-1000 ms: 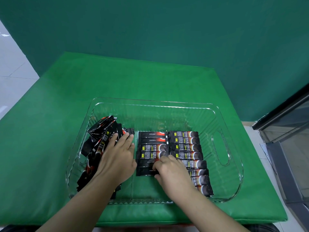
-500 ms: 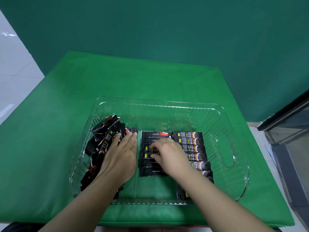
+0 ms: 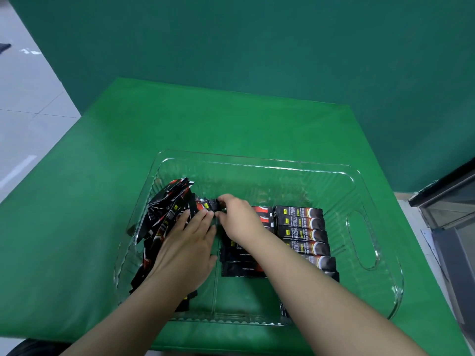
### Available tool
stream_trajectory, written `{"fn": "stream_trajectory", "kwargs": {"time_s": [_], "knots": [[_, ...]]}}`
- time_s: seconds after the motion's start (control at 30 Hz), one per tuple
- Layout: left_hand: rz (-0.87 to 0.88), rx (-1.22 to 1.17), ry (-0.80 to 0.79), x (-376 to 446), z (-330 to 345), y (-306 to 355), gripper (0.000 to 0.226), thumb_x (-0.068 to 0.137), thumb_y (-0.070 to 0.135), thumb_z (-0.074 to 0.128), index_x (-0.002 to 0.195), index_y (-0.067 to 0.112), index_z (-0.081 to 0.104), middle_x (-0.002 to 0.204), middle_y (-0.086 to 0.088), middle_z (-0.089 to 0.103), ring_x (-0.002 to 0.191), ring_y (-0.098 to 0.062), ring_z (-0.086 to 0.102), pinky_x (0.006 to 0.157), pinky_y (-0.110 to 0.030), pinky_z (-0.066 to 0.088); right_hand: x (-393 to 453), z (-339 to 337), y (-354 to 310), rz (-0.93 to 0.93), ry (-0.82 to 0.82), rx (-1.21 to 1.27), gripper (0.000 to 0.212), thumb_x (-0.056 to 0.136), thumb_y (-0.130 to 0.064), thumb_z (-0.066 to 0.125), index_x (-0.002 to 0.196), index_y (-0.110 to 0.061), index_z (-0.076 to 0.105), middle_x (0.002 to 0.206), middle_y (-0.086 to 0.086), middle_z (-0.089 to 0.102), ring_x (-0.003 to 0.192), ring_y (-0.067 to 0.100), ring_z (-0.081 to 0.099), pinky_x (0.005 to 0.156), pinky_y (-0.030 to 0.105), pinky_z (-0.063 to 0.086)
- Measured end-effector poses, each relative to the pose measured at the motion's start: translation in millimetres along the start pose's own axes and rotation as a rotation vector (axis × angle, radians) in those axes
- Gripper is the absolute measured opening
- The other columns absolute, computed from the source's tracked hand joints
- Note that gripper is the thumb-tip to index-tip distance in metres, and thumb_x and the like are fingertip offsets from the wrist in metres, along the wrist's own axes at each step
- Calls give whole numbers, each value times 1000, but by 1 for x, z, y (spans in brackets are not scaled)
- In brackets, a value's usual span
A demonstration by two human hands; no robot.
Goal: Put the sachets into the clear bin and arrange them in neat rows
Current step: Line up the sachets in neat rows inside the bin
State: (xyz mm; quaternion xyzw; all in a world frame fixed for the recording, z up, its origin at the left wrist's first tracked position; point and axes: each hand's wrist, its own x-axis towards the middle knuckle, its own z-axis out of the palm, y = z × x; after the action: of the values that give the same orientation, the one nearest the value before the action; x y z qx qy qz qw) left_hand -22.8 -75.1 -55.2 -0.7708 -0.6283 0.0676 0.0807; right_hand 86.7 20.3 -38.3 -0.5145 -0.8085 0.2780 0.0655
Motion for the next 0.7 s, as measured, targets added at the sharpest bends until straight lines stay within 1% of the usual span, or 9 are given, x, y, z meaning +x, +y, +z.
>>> {"fn": "stream_trajectory", "kwargs": {"time_s": [0.03, 0.07, 0.17, 0.3, 0.4, 0.47, 0.57, 0.6, 0.7], "knots": [[-10, -31, -10, 0, 1, 0, 63, 69, 53, 72, 118, 13, 68, 134, -14, 55, 128, -27, 50, 110, -45, 17, 0, 0, -1, 5, 5, 14, 32, 94, -16, 53, 125, -8, 52, 120, 15, 62, 113, 33, 54, 92, 39, 45], [-11, -31, -5, -1, 2, 1, 61, 63, 51, 77, 109, 11, 73, 127, -14, 61, 123, -28, 55, 107, -46, 21, 1, 1, -1, 7, 7, 26, 32, 94, -16, 53, 125, -7, 52, 119, 15, 62, 113, 33, 54, 92, 40, 45], [-17, -43, -4, -5, 3, 2, 52, 60, 46, 83, 99, 13, 76, 122, -16, 64, 119, -31, 57, 104, -47, 25, 1, 4, -3, -7, 21, 49, 33, 94, -15, 53, 127, -9, 53, 122, 13, 60, 115, 31, 53, 95, 37, 44], [-42, -61, 23, -9, 5, 4, 42, 66, 43, 80, 102, 23, 75, 128, -16, 60, 124, -33, 53, 103, -51, 25, 2, 4, -1, -7, 51, 97, 37, 95, -14, 52, 132, -12, 49, 128, 9, 54, 120, 25, 48, 100, 34, 38], [-53, -66, 40, -9, 5, 4, 41, 67, 42, 80, 103, 22, 75, 129, -17, 59, 125, -33, 52, 104, -52, 24, 2, 4, -2, -5, 72, 114, 37, 95, -15, 52, 132, -13, 49, 128, 7, 54, 119, 23, 49, 99, 32, 39], [-58, -71, 52, -8, 4, 4, 42, 66, 42, 81, 102, 20, 75, 129, -17, 60, 124, -32, 53, 105, -51, 23, 2, 5, -3, 1, 106, 151, 34, 95, -16, 52, 129, -12, 51, 123, 6, 58, 115, 22, 52, 94, 29, 40], [-71, -87, 37, -8, 1, 6, 45, 62, 45, 82, 99, 19, 76, 127, -16, 61, 123, -31, 54, 103, -51, 25, 0, 5, -5, 10, 158, 229, 29, 95, -17, 54, 123, -11, 54, 105, 0, 62, 101, 18, 57, 79, 20, 38], [-69, -89, 30, -8, 0, 6, 47, 61, 47, 82, 99, 19, 76, 126, -16, 61, 123, -31, 54, 102, -50, 25, 0, 5, -5, 16, 161, 242, 29, 94, -17, 55, 122, -10, 56, 102, -1, 62, 99, 17, 58, 77, 19, 37], [-68, -88, 31, -9, 1, 6, 49, 62, 48, 81, 101, 19, 75, 128, -16, 60, 124, -31, 53, 104, -51, 24, 3, 5, -6, 47, 130, 217, 22, 93, -18, 57, 113, -10, 62, 104, 4, 66, 99, 18, 60, 82, 23, 42]]}}
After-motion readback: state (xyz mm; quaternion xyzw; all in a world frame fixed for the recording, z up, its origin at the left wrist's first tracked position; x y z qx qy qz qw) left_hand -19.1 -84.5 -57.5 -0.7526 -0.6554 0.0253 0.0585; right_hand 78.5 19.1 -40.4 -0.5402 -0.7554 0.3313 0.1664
